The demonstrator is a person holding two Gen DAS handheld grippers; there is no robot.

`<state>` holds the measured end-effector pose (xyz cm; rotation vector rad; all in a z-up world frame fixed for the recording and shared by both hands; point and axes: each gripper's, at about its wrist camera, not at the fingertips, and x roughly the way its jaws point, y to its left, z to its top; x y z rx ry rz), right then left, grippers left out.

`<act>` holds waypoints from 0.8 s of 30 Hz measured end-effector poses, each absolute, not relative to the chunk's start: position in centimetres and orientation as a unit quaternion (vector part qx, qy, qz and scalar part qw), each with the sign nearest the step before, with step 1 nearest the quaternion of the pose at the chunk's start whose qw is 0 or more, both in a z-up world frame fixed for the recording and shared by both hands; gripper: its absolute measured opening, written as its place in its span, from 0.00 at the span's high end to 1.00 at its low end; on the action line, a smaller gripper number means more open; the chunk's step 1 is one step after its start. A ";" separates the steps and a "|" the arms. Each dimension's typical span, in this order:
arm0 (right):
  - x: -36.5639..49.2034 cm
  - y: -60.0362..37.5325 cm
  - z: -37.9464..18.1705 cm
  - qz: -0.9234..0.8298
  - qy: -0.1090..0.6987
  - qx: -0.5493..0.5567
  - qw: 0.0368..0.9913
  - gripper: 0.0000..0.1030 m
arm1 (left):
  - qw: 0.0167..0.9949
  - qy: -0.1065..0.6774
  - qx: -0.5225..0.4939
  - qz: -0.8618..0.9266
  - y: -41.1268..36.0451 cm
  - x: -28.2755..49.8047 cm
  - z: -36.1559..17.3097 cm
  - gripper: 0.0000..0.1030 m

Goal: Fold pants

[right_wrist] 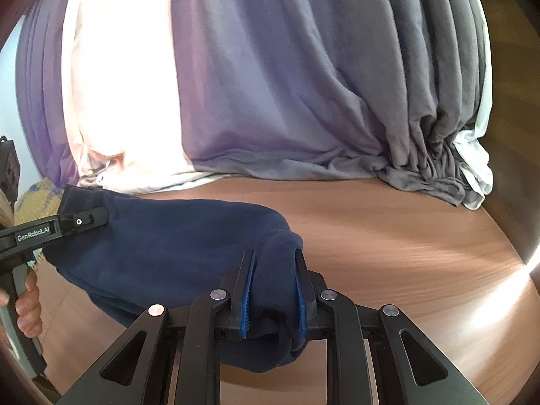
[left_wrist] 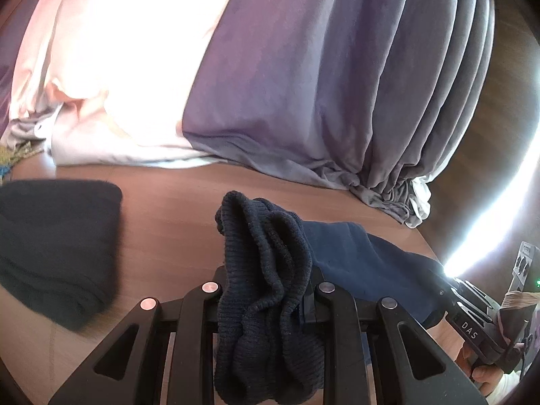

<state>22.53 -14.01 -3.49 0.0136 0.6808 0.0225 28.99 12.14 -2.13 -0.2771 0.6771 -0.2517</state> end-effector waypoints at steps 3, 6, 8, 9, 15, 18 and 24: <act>22.5 -11.1 -3.0 -0.001 0.323 -0.001 0.946 0.80 | 0.925 0.331 -0.131 -0.135 14.5 29.3 -1.1 0.77; 22.7 -8.5 -2.5 -0.010 0.321 0.001 0.947 0.80 | 0.925 0.327 -0.126 -0.144 17.6 29.2 0.0 0.77; 23.0 -6.6 -2.1 -0.014 0.317 -0.001 0.948 0.80 | 0.926 0.325 -0.123 -0.146 19.5 29.2 0.6 0.77; 23.2 -5.4 -1.9 -0.015 0.314 -0.002 0.949 0.80 | 0.927 0.324 -0.122 -0.148 20.4 29.1 0.8 0.77; 24.2 0.5 -1.3 -0.016 0.303 -0.008 0.953 0.80 | 0.930 0.316 -0.116 -0.151 26.1 29.2 1.9 0.77; 24.7 2.9 -1.0 -0.017 0.298 -0.008 0.954 0.80 | 0.930 0.313 -0.113 -0.153 27.9 29.5 2.5 0.77; 26.0 7.1 -0.8 -0.023 0.286 -0.006 0.958 0.80 | 0.932 0.313 -0.095 -0.157 32.5 30.4 3.4 0.77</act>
